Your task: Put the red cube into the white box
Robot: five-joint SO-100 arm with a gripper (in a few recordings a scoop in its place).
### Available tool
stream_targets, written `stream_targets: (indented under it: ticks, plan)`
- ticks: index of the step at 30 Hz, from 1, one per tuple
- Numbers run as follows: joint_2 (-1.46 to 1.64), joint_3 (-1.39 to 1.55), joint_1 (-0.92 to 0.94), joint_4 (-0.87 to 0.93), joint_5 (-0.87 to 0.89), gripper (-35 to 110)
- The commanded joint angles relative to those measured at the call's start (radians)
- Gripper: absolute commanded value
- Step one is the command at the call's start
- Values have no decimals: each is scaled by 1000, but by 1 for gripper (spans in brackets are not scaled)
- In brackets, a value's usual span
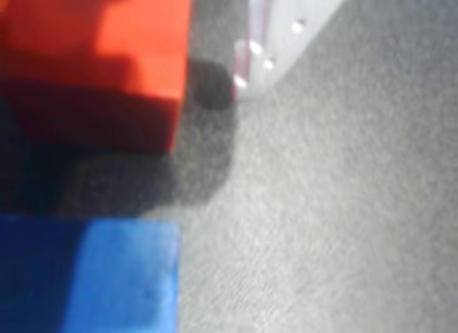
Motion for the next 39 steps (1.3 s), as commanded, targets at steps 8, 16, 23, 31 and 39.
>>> stream_targets:
  ticks: [8,16,23,31,39]
  plan:
    - [15,18,28,-12,-3,1]
    - [48,-44,31,92,-11,0]
    - [141,-187,95,305,-97,0]
    - [264,-270,318,459,-339,0]
    - [259,-428,626,644,-568,0]
